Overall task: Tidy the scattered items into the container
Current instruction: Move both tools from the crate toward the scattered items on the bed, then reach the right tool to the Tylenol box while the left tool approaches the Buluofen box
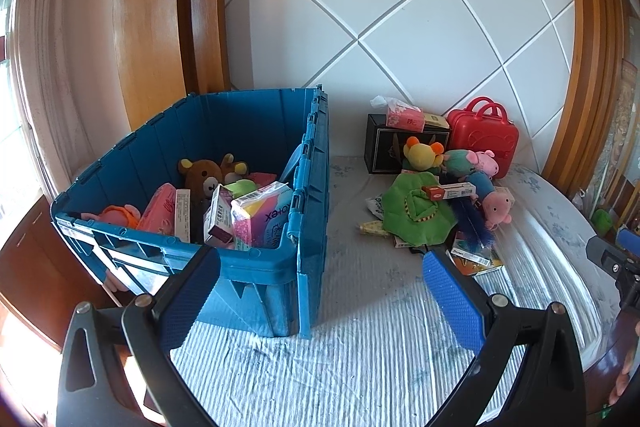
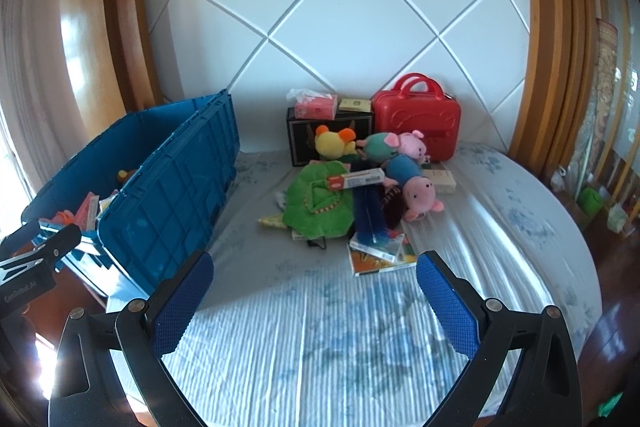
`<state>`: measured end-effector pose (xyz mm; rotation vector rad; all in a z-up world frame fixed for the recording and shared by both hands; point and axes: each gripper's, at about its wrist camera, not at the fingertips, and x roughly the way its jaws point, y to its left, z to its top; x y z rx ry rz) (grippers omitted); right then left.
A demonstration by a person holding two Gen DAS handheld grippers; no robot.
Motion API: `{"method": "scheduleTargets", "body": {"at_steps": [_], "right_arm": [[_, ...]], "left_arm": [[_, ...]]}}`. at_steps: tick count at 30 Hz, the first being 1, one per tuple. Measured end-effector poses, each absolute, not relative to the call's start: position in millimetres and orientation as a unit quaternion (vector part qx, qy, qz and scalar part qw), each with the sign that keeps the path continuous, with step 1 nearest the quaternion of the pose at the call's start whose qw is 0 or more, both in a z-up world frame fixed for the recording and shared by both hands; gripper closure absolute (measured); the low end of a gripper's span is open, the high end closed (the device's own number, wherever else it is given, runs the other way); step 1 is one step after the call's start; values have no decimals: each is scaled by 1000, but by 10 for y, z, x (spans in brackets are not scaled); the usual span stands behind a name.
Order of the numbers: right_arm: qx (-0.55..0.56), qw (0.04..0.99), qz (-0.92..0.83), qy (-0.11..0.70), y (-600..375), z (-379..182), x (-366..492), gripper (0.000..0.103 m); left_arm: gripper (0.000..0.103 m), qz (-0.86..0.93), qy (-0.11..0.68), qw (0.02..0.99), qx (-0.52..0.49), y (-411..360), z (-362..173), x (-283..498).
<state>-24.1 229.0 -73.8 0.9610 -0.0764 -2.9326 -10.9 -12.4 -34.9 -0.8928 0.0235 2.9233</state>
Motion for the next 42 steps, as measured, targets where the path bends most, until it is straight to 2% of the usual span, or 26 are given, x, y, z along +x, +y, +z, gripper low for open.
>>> {"method": "scheduleTargets", "body": {"at_steps": [13, 19, 25, 30, 36, 42], "right_arm": [[353, 31, -933, -59, 3426, -1152, -1045, 0], [404, 26, -912, -62, 4238, -1604, -1608, 0], [465, 35, -881, -73, 4872, -2199, -2099, 0], [499, 46, -862, -71, 5016, -2556, -2355, 0], [505, 56, -858, -73, 4904, -2736, -2471, 0], [508, 52, -857, -75, 4907, -2790, -2589, 0]], "left_arm": [[0, 941, 35, 48, -333, 1144, -600, -736], [0, 924, 29, 44, -378, 1949, -911, -1190], [0, 889, 25, 33, -456, 2517, -1449, -1595], [5, 872, 26, 23, -488, 2654, -1809, -1762], [21, 872, 36, 35, -487, 2779, -1981, -2023], [22, 873, 50, 75, -480, 3115, -2083, -2357]]}}
